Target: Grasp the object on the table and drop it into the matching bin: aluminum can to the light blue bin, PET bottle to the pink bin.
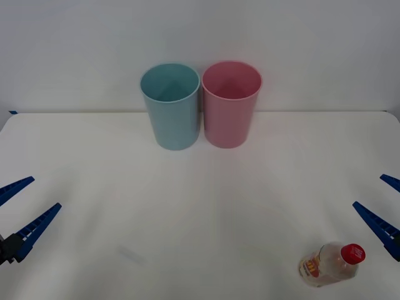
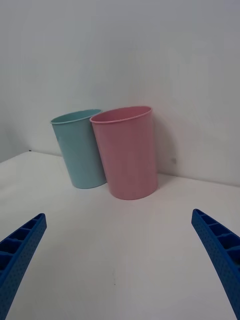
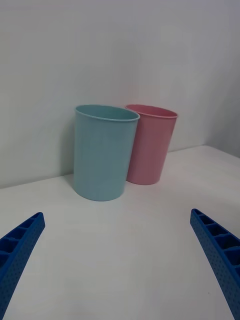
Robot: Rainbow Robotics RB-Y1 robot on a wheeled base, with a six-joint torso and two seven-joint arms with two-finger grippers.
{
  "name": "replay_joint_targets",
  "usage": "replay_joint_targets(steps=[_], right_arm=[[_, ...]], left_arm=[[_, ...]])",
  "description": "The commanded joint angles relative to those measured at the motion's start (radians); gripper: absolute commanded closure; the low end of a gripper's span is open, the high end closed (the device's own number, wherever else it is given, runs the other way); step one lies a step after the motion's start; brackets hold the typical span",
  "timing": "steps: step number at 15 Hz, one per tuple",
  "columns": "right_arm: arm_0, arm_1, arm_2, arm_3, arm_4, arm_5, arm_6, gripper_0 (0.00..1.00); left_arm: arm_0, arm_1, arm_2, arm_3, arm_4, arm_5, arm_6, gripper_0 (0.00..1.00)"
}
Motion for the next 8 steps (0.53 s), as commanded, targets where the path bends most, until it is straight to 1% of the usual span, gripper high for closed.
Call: replay_joint_targets(steps=[1, 2, 4, 8], right_arm=[[0.000, 0.000, 0.000, 0.000, 0.000, 0.000, 0.000, 0.00], [-0.027, 0.004, -0.004, 0.004, 0.000, -0.001, 0.000, 0.00], [-0.056, -0.010, -0.006, 0.017, 0.000, -0.005, 0.000, 0.00], [-0.117, -0.059, -0.003, 0.104, 0.000, -0.030, 0.009, 0.00]], left_arm=[[0.000, 0.000, 0.000, 0.000, 0.000, 0.000, 0.000, 0.00], [0.000, 0.000, 0.000, 0.000, 0.000, 0.000, 0.000, 0.00], [0.000, 0.000, 0.000, 0.000, 0.000, 0.000, 0.000, 0.00], [0.000, 0.000, 0.000, 0.000, 0.000, 0.000, 0.000, 0.00]])
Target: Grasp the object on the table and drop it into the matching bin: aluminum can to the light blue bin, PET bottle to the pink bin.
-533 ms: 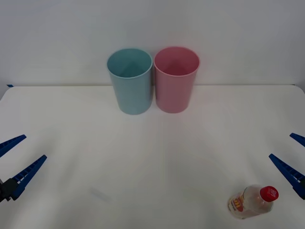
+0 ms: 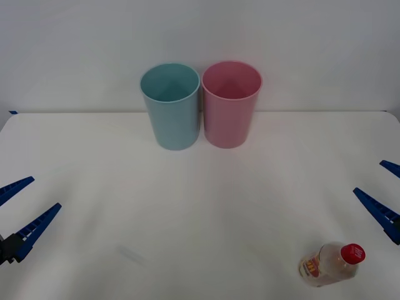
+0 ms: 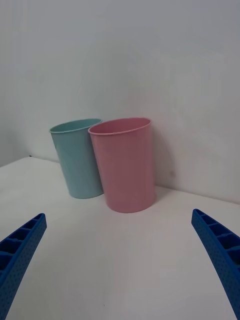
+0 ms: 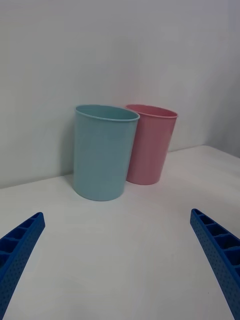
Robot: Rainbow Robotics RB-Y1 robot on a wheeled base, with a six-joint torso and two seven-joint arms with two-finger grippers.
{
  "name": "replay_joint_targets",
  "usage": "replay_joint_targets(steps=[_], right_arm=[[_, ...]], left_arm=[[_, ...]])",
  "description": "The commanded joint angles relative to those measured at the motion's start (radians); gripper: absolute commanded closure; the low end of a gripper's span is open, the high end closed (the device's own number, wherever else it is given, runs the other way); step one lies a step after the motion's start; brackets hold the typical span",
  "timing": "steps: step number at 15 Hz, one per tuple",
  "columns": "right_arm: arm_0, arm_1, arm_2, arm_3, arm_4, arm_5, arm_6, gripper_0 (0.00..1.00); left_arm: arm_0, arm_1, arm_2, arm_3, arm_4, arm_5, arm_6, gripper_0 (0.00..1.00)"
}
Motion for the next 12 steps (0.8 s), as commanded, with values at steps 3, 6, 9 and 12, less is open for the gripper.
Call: replay_joint_targets(steps=[3, 6, 9, 12], right_arm=[[-0.045, -0.090, -0.003, 0.099, 0.000, -0.025, 0.009, 0.00], [-0.046, -0.158, -0.010, 0.155, -0.003, -0.045, 0.018, 0.00], [-0.035, -0.210, -0.021, 0.190, -0.002, -0.068, 0.029, 0.00], [0.025, -0.264, -0.024, 0.190, 0.001, -0.097, 0.036, 0.00]], left_arm=[[0.000, 0.000, 0.000, 0.000, 0.000, 0.000, 0.000, 0.00], [0.000, 0.000, 0.000, 0.000, 0.000, 0.000, 0.000, 0.00], [0.000, 0.000, 0.000, 0.000, 0.000, 0.000, 0.000, 0.00], [0.000, 0.000, 0.000, 0.000, 0.000, 0.000, 0.000, 0.00]])
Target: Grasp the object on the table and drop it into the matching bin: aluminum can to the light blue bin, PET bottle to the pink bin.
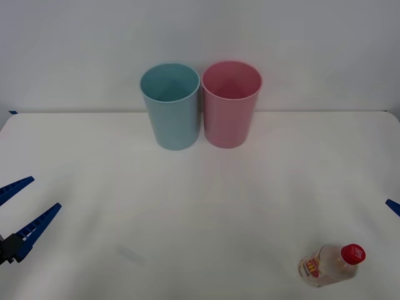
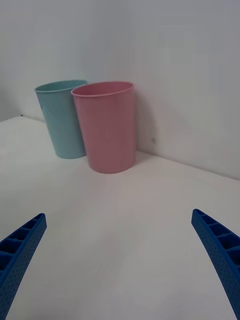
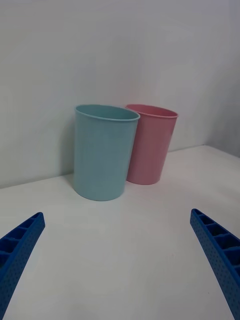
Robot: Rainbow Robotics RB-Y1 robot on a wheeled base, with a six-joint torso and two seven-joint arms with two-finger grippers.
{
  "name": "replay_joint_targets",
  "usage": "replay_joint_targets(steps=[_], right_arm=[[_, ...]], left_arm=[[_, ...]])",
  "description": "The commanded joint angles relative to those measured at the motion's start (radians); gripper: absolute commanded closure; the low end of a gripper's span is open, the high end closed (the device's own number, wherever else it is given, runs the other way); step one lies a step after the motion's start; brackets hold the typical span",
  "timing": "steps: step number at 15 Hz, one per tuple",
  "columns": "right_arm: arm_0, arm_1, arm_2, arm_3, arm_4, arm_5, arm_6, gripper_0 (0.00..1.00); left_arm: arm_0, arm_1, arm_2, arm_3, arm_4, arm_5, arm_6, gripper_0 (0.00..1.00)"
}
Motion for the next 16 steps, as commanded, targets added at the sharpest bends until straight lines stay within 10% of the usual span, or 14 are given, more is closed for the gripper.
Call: replay_joint_targets(steps=[1, 16], right_arm=[[0.050, -0.044, -0.006, 0.000, 0.001, -0.028, 0.008, 0.00], [0.198, -0.221, 0.015, 0.002, 0.109, -0.254, 0.075, 0.00]], left_arm=[[0.000, 0.000, 0.000, 0.000, 0.000, 0.000, 0.000, 0.00], [0.000, 0.000, 0.000, 0.000, 0.000, 0.000, 0.000, 0.00]])
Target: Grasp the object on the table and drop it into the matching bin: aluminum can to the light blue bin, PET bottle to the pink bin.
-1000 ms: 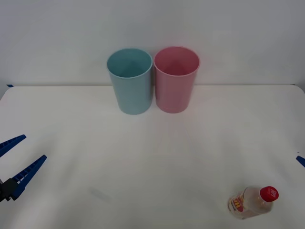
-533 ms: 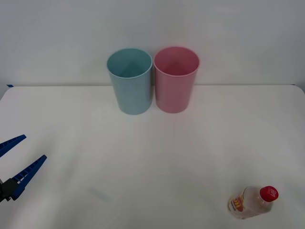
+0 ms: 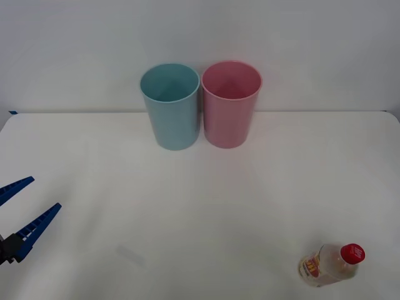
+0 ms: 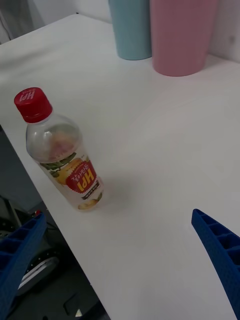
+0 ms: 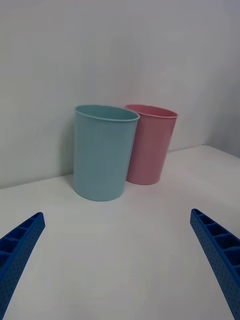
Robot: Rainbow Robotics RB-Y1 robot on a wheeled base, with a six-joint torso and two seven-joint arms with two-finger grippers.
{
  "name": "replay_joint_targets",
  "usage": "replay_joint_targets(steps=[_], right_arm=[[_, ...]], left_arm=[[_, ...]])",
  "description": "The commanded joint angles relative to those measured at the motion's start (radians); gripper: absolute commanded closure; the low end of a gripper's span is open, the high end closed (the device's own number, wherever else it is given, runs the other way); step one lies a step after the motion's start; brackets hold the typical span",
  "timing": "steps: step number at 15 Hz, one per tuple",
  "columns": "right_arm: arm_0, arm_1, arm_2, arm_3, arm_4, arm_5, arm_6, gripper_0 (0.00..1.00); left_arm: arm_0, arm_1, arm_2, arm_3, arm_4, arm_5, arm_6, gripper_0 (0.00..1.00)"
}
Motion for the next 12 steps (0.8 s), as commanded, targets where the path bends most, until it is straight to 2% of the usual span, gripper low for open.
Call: replay_joint_targets(steps=[1, 5, 7, 10, 12], right_arm=[[-0.016, -0.010, 0.006, 0.001, 0.016, -0.020, 0.087, 0.00], [-0.042, -0.010, 0.066, 0.052, 0.015, -0.020, 0.205, 0.00], [-0.067, -0.009, 0.106, 0.101, 0.013, -0.020, 0.211, 0.00], [-0.098, -0.003, 0.184, 0.169, -0.043, -0.020, 0.236, 0.00], [-0.110, 0.028, 0.205, 0.192, -0.059, -0.020, 0.255, 0.00]], left_arm=[[0.000, 0.000, 0.000, 0.000, 0.000, 0.000, 0.000, 0.00], [0.000, 0.000, 0.000, 0.000, 0.000, 0.000, 0.000, 0.00], [0.000, 0.000, 0.000, 0.000, 0.000, 0.000, 0.000, 0.00], [0.000, 0.000, 0.000, 0.000, 0.000, 0.000, 0.000, 0.00], [0.000, 0.000, 0.000, 0.000, 0.000, 0.000, 0.000, 0.00]])
